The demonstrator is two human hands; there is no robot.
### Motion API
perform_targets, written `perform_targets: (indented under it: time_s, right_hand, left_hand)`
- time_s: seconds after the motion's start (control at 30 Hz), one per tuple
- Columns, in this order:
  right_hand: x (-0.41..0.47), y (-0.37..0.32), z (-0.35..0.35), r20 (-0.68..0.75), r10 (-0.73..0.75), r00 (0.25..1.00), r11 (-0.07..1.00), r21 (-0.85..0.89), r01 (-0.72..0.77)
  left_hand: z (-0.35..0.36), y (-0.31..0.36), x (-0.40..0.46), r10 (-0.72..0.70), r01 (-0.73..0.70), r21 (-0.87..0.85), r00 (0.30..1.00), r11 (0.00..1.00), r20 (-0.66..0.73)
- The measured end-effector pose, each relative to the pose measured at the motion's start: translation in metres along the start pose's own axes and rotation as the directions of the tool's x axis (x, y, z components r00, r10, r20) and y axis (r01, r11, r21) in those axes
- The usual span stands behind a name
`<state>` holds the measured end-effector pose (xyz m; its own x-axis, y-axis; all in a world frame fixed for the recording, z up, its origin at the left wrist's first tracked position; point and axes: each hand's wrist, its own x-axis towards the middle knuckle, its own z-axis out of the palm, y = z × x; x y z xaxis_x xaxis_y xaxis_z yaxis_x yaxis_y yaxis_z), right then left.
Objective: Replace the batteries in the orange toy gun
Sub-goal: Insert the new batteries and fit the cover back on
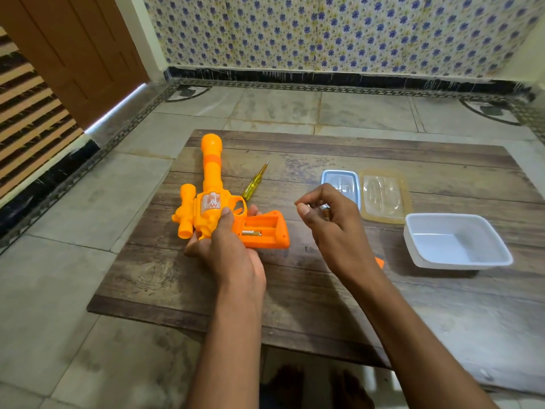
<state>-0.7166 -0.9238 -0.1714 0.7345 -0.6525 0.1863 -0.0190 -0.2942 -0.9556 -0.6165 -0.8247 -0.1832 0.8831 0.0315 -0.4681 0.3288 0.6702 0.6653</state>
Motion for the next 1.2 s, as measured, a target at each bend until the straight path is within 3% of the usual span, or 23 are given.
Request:
perform_targets:
  time_s: [0.13, 0.37, 0.5, 0.63, 0.77, 0.83, 0.9, 0.97, 1.2]
  right_hand:
    - [-0.002, -0.004, 0.004, -0.017, -0.058, 0.998, 0.995, -0.077, 0.056]
    - [-0.004, -0.011, 0.008, -0.11, -0.101, 0.989, 0.995, -0.015, 0.1]
    - [-0.004, -0.016, 0.009, -0.094, 0.017, 0.995, 0.985, 0.17, -0.001]
    - [-0.002, -0.023, 0.005, 0.032, 0.296, 0.955, 0.829, 0.489, -0.273]
    - [-0.003, -0.026, 0.0, 0.076, 0.307, 0.949, 0.795, 0.528, -0.3]
    - [-0.003, -0.024, -0.001, 0.05, 0.217, 0.975, 0.883, 0.415, -0.218]
    - [-0.004, -0.017, -0.002, 0.013, 0.03, 0.999, 0.995, 0.099, -0.032]
    - [-0.004, -0.013, -0.002, 0.02, -0.108, 0.994, 0.986, -0.126, 0.109]
    - [-0.001, -0.019, 0.011, 0.072, -0.369, 0.927, 0.871, -0.323, 0.371]
  left_hand:
    - [0.004, 0.002, -0.005, -0.015, 0.016, -0.031, 0.999, 0.999, 0.034]
    - [0.004, 0.004, -0.006, -0.063, 0.064, -0.027, 0.997, 0.998, 0.035]
    - [0.004, 0.0, -0.005, -0.044, 0.044, 0.004, 0.998, 0.999, 0.034]
    - [0.003, -0.003, -0.002, -0.04, 0.04, 0.016, 0.999, 0.999, 0.025]
    - [0.002, -0.004, 0.0, -0.027, 0.026, 0.042, 0.999, 0.999, 0.03]
    - [0.002, -0.004, 0.0, -0.023, 0.022, 0.048, 1.0, 0.999, 0.021]
    - [0.002, -0.004, -0.001, -0.013, 0.012, 0.06, 1.0, 0.998, 0.025]
    - [0.002, -0.004, -0.002, -0.008, 0.007, 0.065, 1.0, 0.998, 0.023]
    - [0.004, -0.005, -0.004, 0.0, -0.001, 0.069, 1.0, 0.998, 0.011]
